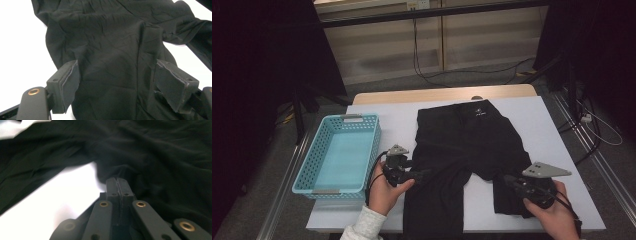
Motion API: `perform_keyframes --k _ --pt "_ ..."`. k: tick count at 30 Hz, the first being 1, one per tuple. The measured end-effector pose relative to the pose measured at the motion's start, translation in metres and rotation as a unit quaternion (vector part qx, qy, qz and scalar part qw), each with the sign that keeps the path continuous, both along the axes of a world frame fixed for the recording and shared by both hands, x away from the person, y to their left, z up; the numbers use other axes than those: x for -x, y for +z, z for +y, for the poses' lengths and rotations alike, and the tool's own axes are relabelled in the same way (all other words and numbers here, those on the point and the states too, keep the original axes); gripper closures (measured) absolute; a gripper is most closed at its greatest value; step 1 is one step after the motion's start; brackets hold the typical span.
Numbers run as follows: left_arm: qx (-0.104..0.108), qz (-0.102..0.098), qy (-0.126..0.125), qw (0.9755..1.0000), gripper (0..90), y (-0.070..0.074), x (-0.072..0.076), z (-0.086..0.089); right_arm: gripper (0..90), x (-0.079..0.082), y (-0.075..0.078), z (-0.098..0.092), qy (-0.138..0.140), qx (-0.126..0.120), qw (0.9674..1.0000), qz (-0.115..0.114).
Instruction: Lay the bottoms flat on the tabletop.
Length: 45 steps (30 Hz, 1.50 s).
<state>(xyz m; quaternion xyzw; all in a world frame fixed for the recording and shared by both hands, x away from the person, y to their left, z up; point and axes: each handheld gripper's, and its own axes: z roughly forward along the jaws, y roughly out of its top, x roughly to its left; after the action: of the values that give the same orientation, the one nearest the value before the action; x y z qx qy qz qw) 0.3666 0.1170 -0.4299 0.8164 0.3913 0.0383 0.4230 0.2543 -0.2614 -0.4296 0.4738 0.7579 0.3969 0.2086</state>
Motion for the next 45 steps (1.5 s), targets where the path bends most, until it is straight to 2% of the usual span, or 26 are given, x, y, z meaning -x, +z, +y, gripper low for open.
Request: perform_keyframes --k 1,3,4,8,11,14,15,17,18,20,22,25,31,32,34,36,38,40,42,45 --pt "-0.001 0.001 -0.004 1.0000 20.9 0.000 0.000 -0.001 89.7 0.000 0.000 -0.005 -0.007 -0.006 1.0000 0.000" --pt "0.000 0.004 -0.011 0.9999 20.6 0.000 0.000 -0.004 89.7 0.000 0.000 -0.010 -0.009 -0.047 0.9988 0.006" --pt "-0.001 0.002 -0.011 0.9999 20.5 -0.001 0.001 -0.006 89.7 0.000 0.001 -0.009 -0.009 -0.049 0.9988 0.004" --pt "-0.003 0.001 -0.019 0.9998 20.4 -0.002 0.002 -0.011 89.5 -0.004 0.000 -0.006 -0.013 -0.002 0.9999 -0.010" --pt "-0.008 0.002 -0.025 0.9997 20.5 -0.003 0.002 -0.013 88.2 -0.011 -0.008 -0.011 -0.025 0.016 0.9995 -0.002" --pt "-0.006 0.002 -0.024 0.9997 20.6 -0.003 0.001 -0.012 88.7 -0.015 -0.013 -0.013 -0.032 0.057 0.9979 -0.001" --pt "-0.003 0.001 -0.022 0.9998 20.6 -0.003 0.001 -0.012 89.1 -0.016 -0.014 -0.015 -0.037 0.057 0.9977 0.000" --pt "-0.003 0.000 -0.023 0.9997 20.6 -0.002 0.001 -0.012 89.3 -0.017 -0.014 -0.018 -0.034 0.013 0.9993 0.006" --pt "-0.001 0.001 -0.023 0.9997 20.6 -0.002 0.000 -0.012 89.4 -0.017 -0.013 -0.017 -0.030 0.005 0.9995 0.006" --pt "-0.001 -0.001 -0.026 0.9996 20.8 -0.002 -0.001 -0.013 89.4 -0.014 -0.010 -0.012 -0.018 0.014 0.9997 0.001" --pt "0.000 -0.003 -0.026 0.9997 21.0 -0.002 -0.001 -0.014 89.5 -0.012 -0.007 -0.004 -0.003 0.002 1.0000 -0.004" --pt "-0.003 -0.004 -0.030 0.9995 21.2 -0.003 0.000 -0.016 89.6 -0.008 -0.004 0.012 0.034 -0.009 0.9994 -0.003" --pt "-0.003 -0.001 -0.035 0.9994 21.5 -0.005 0.002 -0.020 89.3 0.004 -0.014 0.052 0.112 0.019 0.9933 0.024" --pt "-0.004 -0.002 -0.035 0.9994 21.5 -0.005 0.003 -0.021 87.9 0.004 -0.016 0.056 0.116 0.027 0.9926 0.025" --pt "-0.003 -0.001 -0.036 0.9993 21.5 -0.004 0.003 -0.020 78.3 0.003 -0.019 0.059 0.117 0.033 0.9922 0.026" --pt "-0.001 -0.002 -0.034 0.9994 21.5 -0.004 0.003 -0.021 72.8 0.002 -0.018 0.055 0.108 0.024 0.9937 0.022" --pt "-0.004 -0.002 -0.037 0.9993 21.5 -0.004 0.002 -0.021 62.2 0.001 -0.014 0.047 0.088 0.009 0.9960 0.013" --pt "-0.002 0.002 -0.040 0.9992 21.5 -0.006 0.002 -0.024 59.0 -0.001 -0.011 0.038 0.064 0.001 0.9979 0.003" --pt "-0.003 0.005 -0.045 0.9990 21.5 -0.007 0.003 -0.027 53.6 -0.002 -0.010 0.029 0.038 0.000 0.9993 -0.003" --pt "-0.002 0.006 -0.047 0.9989 22.2 -0.009 0.004 -0.030 50.7 -0.005 -0.011 0.013 0.002 0.007 0.9999 -0.009"
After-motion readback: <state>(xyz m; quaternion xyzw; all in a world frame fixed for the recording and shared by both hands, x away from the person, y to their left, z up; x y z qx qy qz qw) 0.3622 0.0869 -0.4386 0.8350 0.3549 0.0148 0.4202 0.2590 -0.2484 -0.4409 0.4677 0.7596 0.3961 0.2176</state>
